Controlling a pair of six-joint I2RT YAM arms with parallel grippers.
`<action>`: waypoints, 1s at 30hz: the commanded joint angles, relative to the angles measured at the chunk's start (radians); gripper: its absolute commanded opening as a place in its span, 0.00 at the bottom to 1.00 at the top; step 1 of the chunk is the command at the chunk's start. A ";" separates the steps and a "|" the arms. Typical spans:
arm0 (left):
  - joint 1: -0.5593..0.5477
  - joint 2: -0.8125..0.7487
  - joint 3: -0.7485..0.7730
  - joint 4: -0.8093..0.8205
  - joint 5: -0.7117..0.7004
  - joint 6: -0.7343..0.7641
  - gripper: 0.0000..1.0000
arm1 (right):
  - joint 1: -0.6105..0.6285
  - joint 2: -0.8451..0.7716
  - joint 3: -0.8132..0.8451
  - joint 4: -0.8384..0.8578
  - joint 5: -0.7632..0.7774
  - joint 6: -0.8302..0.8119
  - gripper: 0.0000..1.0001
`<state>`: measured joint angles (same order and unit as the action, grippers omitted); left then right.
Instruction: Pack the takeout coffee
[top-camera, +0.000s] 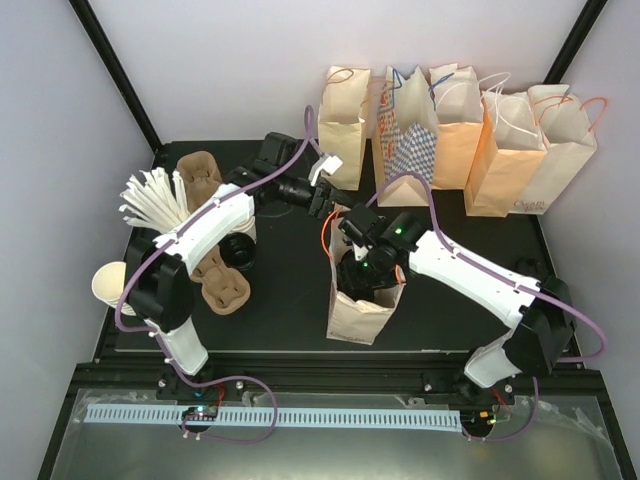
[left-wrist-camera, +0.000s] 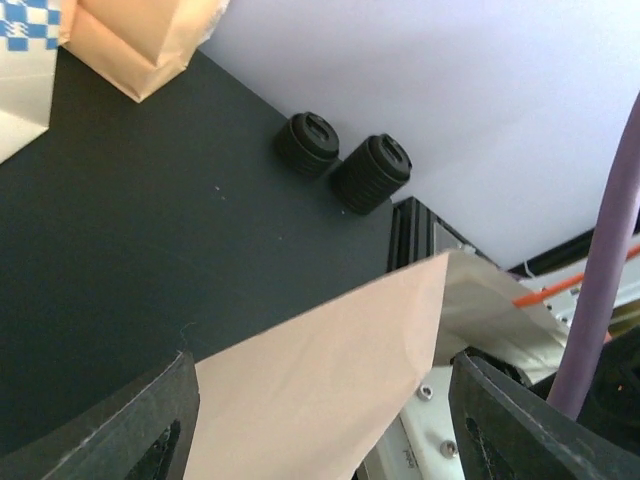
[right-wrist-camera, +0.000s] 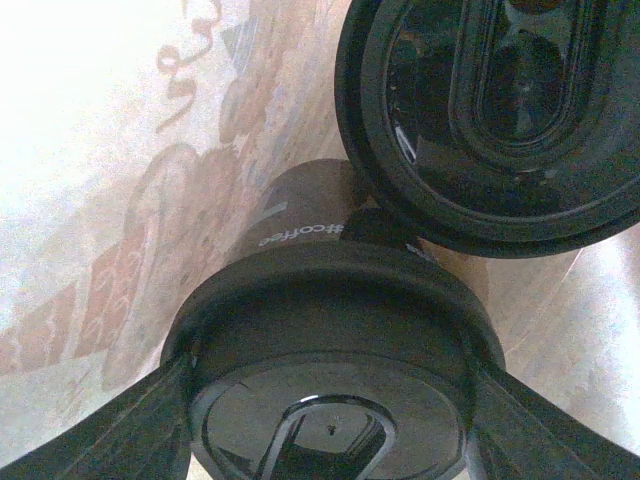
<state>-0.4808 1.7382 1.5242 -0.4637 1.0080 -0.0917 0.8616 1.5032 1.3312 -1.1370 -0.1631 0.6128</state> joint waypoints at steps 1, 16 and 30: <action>-0.009 -0.005 0.030 -0.110 0.044 0.150 0.70 | -0.005 -0.030 -0.011 0.046 -0.012 -0.005 0.38; -0.032 -0.114 0.037 -0.269 -0.303 0.197 0.04 | 0.023 0.080 0.162 -0.227 0.123 -0.119 0.39; -0.038 -0.422 -0.306 -0.061 -0.552 -0.221 0.02 | 0.090 0.198 0.375 -0.380 0.186 -0.093 0.41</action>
<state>-0.5144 1.3579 1.2602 -0.5652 0.5461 -0.1505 0.9356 1.7020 1.6978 -1.4593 -0.0364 0.5064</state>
